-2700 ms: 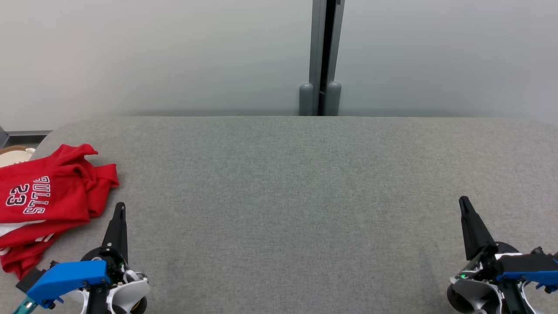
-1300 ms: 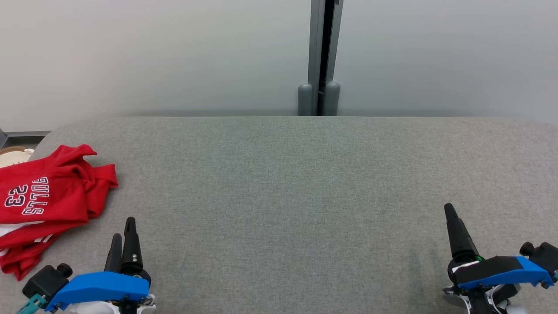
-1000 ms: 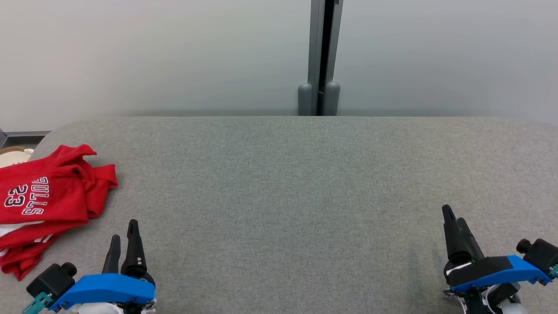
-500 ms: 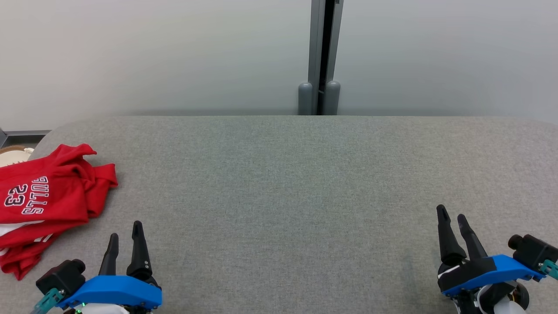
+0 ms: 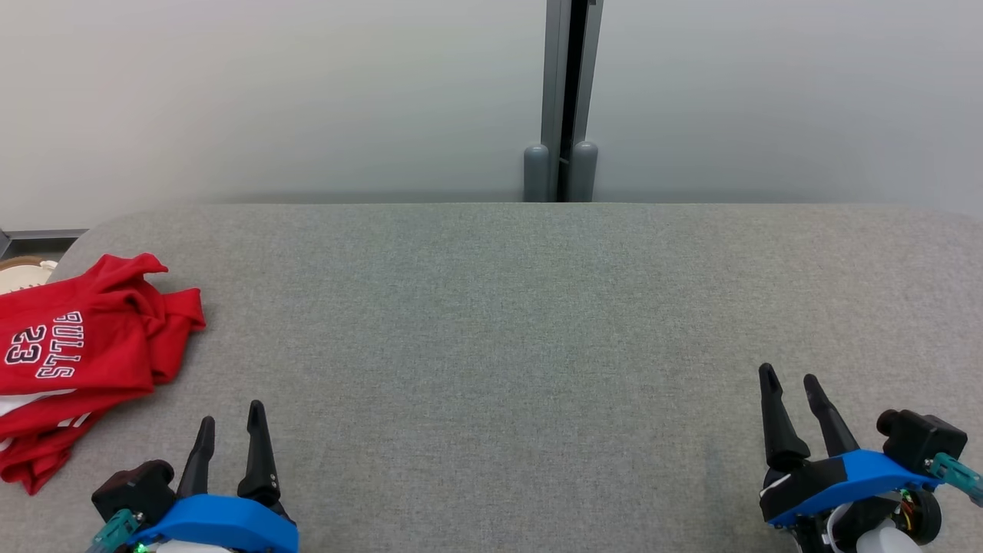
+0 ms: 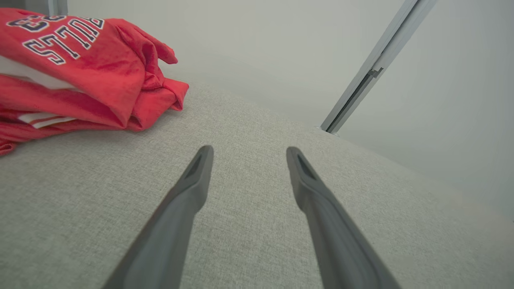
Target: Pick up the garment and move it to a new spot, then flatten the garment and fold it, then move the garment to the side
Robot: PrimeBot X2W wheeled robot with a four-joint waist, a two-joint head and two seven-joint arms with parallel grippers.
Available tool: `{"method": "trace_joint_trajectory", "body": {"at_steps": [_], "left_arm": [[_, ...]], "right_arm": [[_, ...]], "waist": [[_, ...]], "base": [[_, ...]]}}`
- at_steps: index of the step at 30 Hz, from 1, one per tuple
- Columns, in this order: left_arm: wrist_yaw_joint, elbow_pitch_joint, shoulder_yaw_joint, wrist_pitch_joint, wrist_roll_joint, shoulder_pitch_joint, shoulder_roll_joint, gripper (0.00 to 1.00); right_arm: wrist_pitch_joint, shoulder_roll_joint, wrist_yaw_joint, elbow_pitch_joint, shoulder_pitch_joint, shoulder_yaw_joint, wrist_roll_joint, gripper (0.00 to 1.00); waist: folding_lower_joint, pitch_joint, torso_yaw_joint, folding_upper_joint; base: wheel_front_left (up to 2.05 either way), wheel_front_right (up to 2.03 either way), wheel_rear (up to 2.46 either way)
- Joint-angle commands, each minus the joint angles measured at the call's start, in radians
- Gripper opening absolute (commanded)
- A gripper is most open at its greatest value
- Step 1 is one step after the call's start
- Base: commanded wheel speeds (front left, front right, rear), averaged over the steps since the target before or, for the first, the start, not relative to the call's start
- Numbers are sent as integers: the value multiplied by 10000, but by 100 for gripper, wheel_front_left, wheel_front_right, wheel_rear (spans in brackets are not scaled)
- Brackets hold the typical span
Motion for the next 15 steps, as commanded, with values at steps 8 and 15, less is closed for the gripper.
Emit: {"method": "trace_joint_trajectory", "body": {"at_steps": [8,15], "left_arm": [[116,26,-106,-256,1015,6,103,100],[155,12,-276,-419,1750,71,145,100]], "right_arm": [[-273,13,22,139,-12,-103,-1134,100],[-436,37,22,289,31,-187,-1939,100]], "waist": [[0,-20,7,-1],[0,-8,-9,-1]], "base": [[0,0,0],[0,0,0]]}}
